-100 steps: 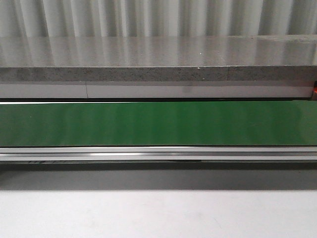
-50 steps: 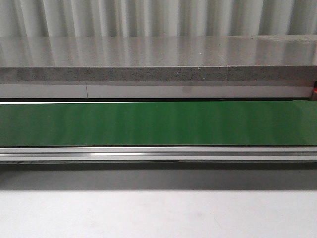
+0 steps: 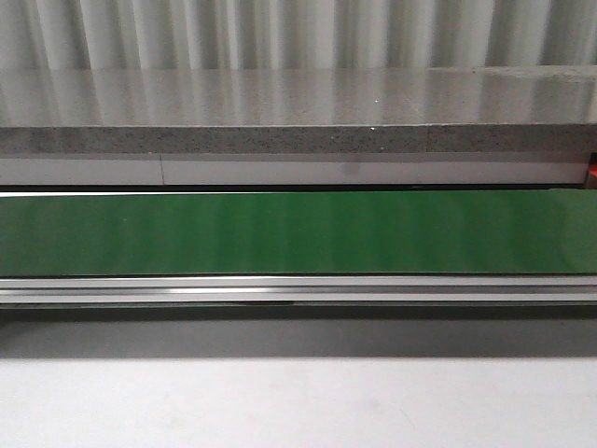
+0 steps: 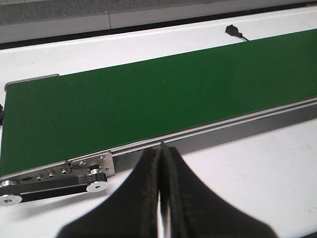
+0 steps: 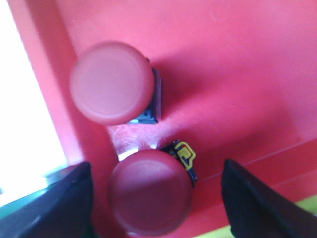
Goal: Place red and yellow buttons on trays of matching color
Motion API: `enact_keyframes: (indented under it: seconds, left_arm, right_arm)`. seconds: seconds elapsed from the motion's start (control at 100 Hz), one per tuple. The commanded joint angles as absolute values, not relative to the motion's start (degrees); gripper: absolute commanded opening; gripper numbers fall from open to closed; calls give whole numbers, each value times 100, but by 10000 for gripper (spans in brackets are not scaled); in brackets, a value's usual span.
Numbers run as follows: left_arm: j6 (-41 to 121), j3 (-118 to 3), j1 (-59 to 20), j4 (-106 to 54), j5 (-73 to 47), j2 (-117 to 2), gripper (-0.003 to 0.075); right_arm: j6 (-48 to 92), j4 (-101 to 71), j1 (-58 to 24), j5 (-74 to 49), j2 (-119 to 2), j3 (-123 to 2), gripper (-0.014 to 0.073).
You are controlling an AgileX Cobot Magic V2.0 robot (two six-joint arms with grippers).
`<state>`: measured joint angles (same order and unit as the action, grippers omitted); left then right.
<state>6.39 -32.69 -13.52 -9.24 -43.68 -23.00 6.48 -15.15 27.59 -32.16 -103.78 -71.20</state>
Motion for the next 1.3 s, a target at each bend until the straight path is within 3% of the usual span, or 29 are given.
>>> enact_keyframes:
  seconds: [0.0, 0.18, 0.37, 0.5, 0.93, 1.29]
  left_arm:
    - [650, -3412, -1400, -1028, -3947, -2344, -20]
    - [650, -3412, -1400, -1028, -3947, -2344, -20]
    - [650, -3412, -1400, -1028, -3947, -2344, -20]
    - [650, -3412, -1400, -1028, -3947, -2344, -20]
    - [650, -3412, -1400, -1028, -3947, -2344, -20]
    - [650, -3412, -1400, -1028, -3947, -2344, -20]
  right_arm:
    - [680, -1479, 2775, -3142, -9775, -7244, 545]
    - [863, -1438, 2656, -3229, -9075, -6973, 414]
    - [901, -1438, 2296, -3512, -8297, -6543, 89]
    - [1026, -1437, 1886, -3552, -7708, -6162, -74]
    - [1152, -1437, 228, -3721, -5944, -5154, -67]
    - [1152, -1437, -12, -3725, -4139, -4173, -67]
